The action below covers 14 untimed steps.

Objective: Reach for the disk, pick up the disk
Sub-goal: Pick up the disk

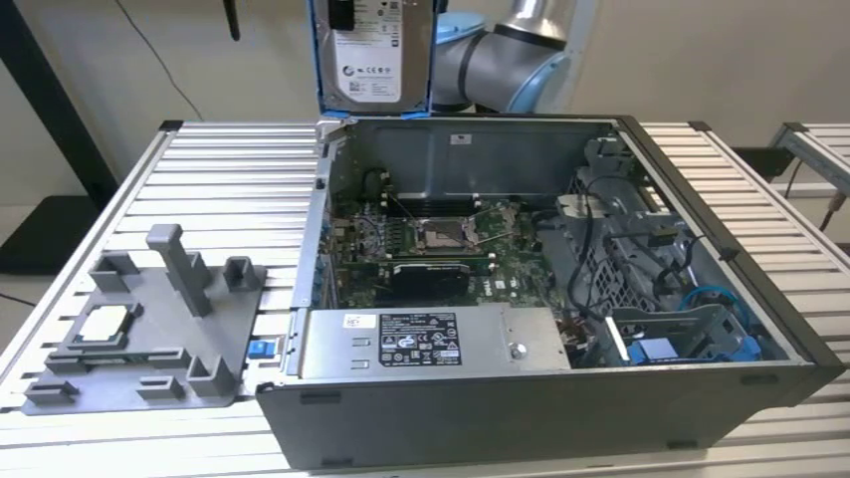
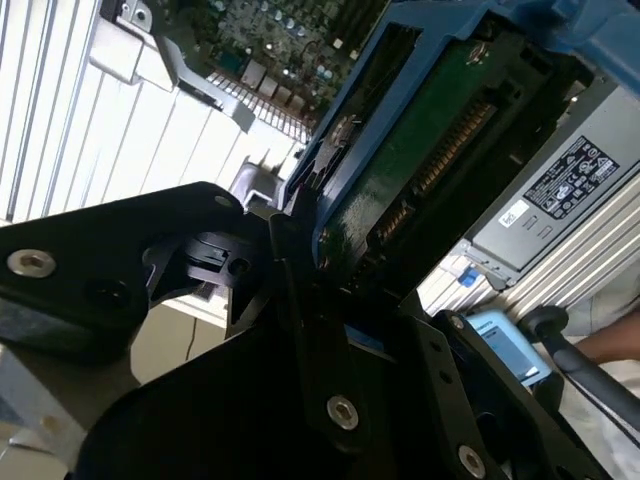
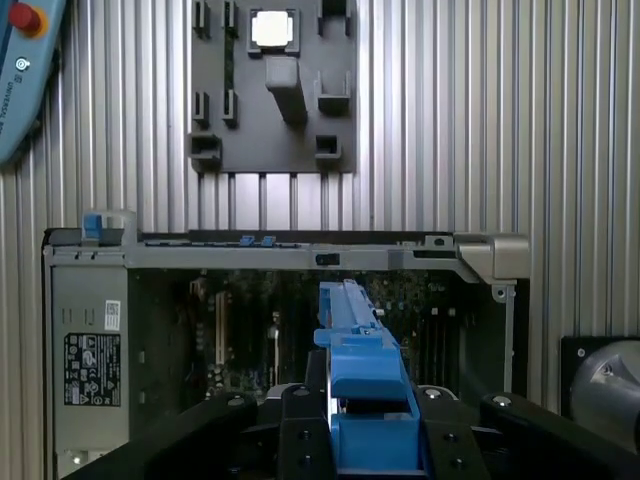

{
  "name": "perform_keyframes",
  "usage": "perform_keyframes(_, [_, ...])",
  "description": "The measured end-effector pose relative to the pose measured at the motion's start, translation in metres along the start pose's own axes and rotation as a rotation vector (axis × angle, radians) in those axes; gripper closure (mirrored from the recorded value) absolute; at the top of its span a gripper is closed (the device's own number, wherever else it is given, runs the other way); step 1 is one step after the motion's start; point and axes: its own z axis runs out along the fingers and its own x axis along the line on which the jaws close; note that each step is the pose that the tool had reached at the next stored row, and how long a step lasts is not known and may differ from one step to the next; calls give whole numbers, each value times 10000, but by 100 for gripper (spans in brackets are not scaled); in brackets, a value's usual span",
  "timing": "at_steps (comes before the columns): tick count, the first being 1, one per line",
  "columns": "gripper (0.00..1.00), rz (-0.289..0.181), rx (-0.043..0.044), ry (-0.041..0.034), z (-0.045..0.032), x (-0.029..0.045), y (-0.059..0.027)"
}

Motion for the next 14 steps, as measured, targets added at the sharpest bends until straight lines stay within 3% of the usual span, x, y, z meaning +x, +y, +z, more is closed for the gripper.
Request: perform_keyframes(14, [100, -15, -27, 1, -27, -14, -607])
